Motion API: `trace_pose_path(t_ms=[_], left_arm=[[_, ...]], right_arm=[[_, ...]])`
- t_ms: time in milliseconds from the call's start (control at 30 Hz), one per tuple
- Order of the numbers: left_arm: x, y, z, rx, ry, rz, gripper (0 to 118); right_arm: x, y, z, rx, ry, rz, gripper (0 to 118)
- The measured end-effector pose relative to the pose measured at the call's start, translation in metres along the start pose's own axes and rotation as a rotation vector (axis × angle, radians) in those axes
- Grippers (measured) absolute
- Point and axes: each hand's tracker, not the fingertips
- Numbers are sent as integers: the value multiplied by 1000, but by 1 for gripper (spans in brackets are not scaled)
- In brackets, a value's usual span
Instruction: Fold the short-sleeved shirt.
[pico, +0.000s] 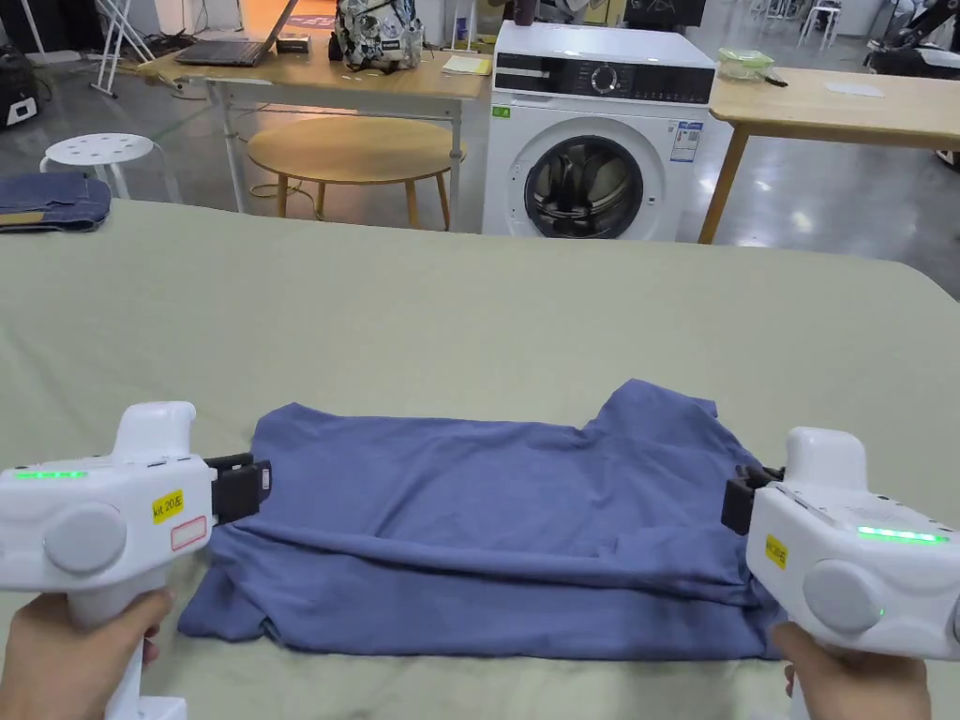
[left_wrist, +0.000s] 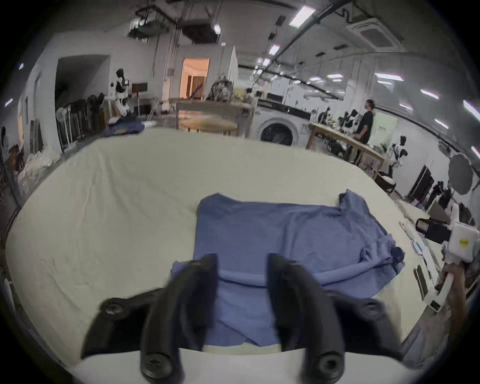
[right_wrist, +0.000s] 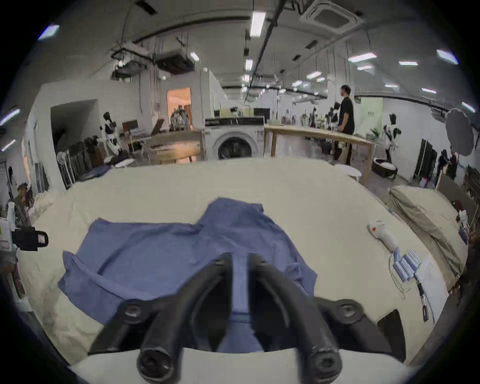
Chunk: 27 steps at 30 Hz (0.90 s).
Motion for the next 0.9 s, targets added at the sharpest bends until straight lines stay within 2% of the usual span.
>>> trace_pose_path(t_ms=[33,67,100,267,367,667,767,833,900], left_arm=[[6,-3,4,9,11,-17,13],[10,-7,5,17,19,-32,4],[14,-10,8,33,27,-34,0],[14,-18,15,63,35,-26,0],[1,-21,15,21,76,5,0],[-63,-37,-27,-344,64,126,0],[-71,-39,-43,-410,78,161,0],[-72,-38,-53,-431,96,161,29],[-70,-39,-61,-466,62,181,42]], right_arm=[[-6,-2,2,13,6,2,7],[-10,-4,6,29,15,3,4],[-13,-5,10,38,25,6,0],[-35,-10,40,89,37,8,0],[-39,-9,47,92,40,3,0],[-31,-24,34,8,25,9,0],[-27,-30,29,-17,18,15,0],[-24,-31,26,-35,11,19,0],[-22,-34,25,-48,4,22,0]])
